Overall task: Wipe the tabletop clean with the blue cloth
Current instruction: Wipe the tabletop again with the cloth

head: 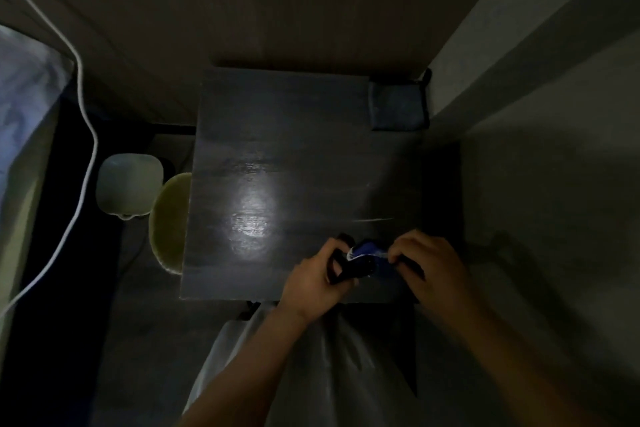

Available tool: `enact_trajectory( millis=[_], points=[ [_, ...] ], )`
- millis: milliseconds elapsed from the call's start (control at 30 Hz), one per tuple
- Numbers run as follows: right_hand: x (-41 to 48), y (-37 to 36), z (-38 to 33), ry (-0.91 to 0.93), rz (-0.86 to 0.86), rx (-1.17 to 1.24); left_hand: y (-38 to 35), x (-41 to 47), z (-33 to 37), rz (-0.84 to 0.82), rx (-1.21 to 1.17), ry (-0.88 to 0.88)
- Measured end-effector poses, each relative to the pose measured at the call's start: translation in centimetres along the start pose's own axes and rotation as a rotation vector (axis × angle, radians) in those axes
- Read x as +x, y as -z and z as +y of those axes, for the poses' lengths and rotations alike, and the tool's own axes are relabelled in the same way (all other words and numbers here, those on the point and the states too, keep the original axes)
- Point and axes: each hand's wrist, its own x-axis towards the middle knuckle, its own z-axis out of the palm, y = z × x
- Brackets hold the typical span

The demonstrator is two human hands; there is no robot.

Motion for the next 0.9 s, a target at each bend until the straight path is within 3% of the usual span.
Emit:
enact_trajectory(
  millis=[133,233,333,433,633,833,900],
  points=[
    [-0.5,1.5,1.3,-0.13,0.009,0.218,-2.2,0.8,1.2,-0.09,-0.324,0.14],
    [-0.9,2.5,2.9,-0.263,0.011,0.256,-4.3,1.2,2.8,-0.163,-0.428,0.251],
    [0.5,2.4,4.9,-0.377,-0.01,0.165,-7.0,1.8,4.1,-0.203,-0.493,0.389],
    [3.5,1.2,6.1,-0.46,-0.011,-0.017,-9.1,2.8,5.2,-0.137,-0.576,0.473],
    [8.2,-3.2,6.0,-0.446,0.025,-0.293,-9.7,4.8,5.1,0.01,-0.482,0.485],
    [8.5,-4.5,6.2,-0.421,0.025,-0.363,-8.4,4.6,4.3,0.078,-0.526,0.586],
    [8.2,-4.3,6.3,-0.41,0.019,-0.335,-8.0,3.8,4.4,0.125,-0.409,0.573]
  ],
)
